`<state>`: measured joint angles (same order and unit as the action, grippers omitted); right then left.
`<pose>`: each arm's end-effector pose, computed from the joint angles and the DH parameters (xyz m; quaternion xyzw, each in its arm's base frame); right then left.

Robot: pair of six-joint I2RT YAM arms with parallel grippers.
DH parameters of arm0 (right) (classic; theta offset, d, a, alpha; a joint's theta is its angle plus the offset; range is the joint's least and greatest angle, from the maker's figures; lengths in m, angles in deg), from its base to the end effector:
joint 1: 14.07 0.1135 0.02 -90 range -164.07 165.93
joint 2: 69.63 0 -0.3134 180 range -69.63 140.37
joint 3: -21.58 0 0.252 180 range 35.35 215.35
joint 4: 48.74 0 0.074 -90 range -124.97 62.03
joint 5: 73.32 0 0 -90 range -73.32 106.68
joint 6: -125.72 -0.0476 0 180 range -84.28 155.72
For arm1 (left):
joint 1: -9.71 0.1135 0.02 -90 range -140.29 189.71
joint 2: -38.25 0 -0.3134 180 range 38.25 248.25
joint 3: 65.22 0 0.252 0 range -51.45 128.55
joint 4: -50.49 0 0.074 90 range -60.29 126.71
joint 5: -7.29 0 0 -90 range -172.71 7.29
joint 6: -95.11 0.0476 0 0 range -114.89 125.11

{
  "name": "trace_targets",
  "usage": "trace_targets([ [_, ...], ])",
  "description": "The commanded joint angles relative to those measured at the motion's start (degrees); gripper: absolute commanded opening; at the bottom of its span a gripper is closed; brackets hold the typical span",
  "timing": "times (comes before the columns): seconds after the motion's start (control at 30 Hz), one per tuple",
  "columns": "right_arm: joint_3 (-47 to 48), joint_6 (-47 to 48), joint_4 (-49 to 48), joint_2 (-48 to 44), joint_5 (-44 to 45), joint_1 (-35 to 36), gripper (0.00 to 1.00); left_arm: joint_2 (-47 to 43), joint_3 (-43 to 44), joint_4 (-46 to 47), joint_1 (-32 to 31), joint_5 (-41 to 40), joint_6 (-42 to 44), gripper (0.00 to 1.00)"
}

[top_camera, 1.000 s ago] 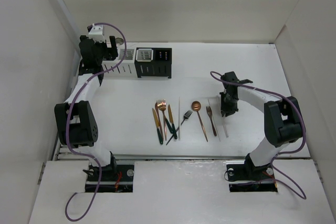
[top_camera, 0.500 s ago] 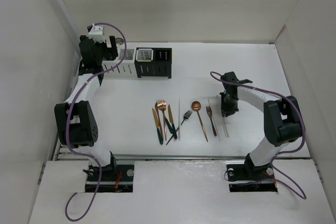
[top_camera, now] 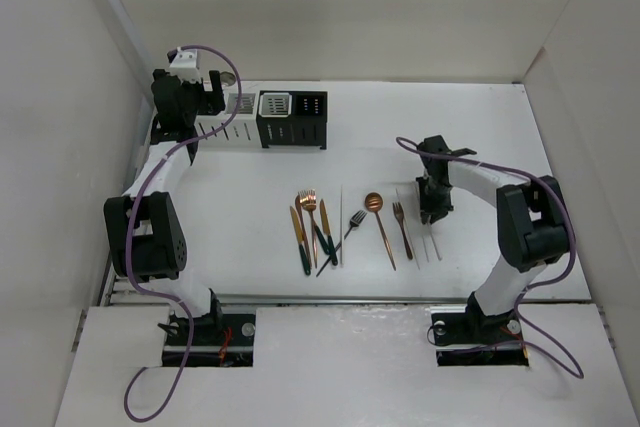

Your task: Sort the eating utensils into containers

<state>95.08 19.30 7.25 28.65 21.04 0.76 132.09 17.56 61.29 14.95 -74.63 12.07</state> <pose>0.3039 0.0767 0.1981 0.0169 0.9959 -0.0149 0.0876 0.4083 0.0307 0.3773 0.0603 0.7061 0.0251 0.7051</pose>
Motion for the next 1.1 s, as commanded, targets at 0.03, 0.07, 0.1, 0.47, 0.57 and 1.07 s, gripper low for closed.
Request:
trace_targets([
  [0.03, -0.05, 1.22, -0.82, 4.11, -1.02, 0.81, 0.17, -2.08, -0.19, 2.76, -0.05, -0.17, 0.42, 0.96],
  [0.07, 0.48, 1.83, -0.21, 4.63, -1.02, 0.81, 0.09, -2.08, -0.19, 2.76, -0.05, -0.17, 0.42, 0.96],
  [0.1, 0.48, 1.84, -0.21, 4.64, -1.54, 0.29, 0.00, -2.08, -0.19, 2.76, -0.05, -0.17, 0.42, 0.96],
  [0.47, 7.85, 4.82, 0.41, -4.75, 6.00, -0.86, 0.00, -2.61, 2.00, -2.85, -0.05, 7.55, 2.96, 0.92],
  [0.57, 14.26, 6.92, 0.94, -8.00, 8.99, -0.86, 0.00, -2.61, 5.33, -9.77, -1.54, 13.62, 6.03, 0.88],
  [1.07, 28.34, 7.29, -30.86, -9.17, -13.84, 11.00, 0.00, -1.04, 19.58, -34.95, -18.05, 44.83, 10.36, 0.94],
])
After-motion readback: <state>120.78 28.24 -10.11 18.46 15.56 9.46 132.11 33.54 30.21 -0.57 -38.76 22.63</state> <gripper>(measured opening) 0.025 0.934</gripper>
